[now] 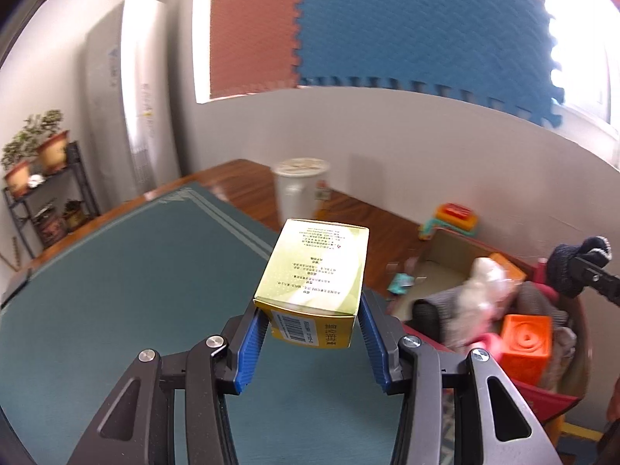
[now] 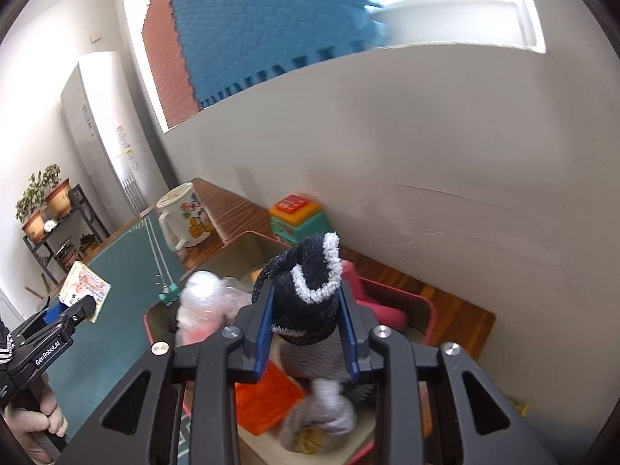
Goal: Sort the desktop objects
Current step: 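Carry the black toy and the yellow box over the red box, then open the left tool, then the right tool, dropping both items in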
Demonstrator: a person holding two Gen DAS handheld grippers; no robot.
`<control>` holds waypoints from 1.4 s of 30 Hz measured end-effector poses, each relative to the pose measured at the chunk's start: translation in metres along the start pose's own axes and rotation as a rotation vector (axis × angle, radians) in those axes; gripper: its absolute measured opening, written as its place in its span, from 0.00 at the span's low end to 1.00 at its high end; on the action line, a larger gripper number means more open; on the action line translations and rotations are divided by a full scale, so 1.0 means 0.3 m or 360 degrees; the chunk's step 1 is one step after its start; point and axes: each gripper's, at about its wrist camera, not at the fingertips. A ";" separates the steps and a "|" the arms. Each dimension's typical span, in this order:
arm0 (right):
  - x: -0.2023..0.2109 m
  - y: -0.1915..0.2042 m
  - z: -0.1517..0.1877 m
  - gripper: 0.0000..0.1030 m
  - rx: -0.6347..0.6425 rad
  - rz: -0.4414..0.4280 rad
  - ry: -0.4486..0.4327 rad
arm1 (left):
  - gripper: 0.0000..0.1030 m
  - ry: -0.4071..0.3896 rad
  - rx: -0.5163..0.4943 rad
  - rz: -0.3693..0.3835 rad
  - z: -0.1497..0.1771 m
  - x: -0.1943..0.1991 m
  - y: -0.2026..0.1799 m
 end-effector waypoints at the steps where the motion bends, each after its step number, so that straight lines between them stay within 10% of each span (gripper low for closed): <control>1: 0.002 -0.013 0.001 0.32 -0.0010 0.0000 0.0002 | 0.47 0.0012 -0.0009 0.0046 -0.009 -0.010 -0.024; 13: 0.024 -0.018 -0.003 0.32 0.0014 -0.0146 -0.0045 | 0.48 0.0056 -0.0104 0.0424 -0.175 -0.079 -0.232; 17: 0.014 0.005 -0.011 0.32 0.0025 -0.0175 -0.0053 | 0.72 0.0125 -0.0164 0.0492 -0.191 -0.116 -0.267; 42: -0.202 0.306 -0.086 0.39 0.0199 -0.0336 0.0141 | 0.72 0.0149 0.0236 0.0294 -0.014 -0.010 0.166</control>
Point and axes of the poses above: each gripper's, at about its wrist camera, not at the fingertips, and x roughly against the way its jaws point, y to its left, z to its underside, and after that the axes turned 8 degrees about y, right-handed
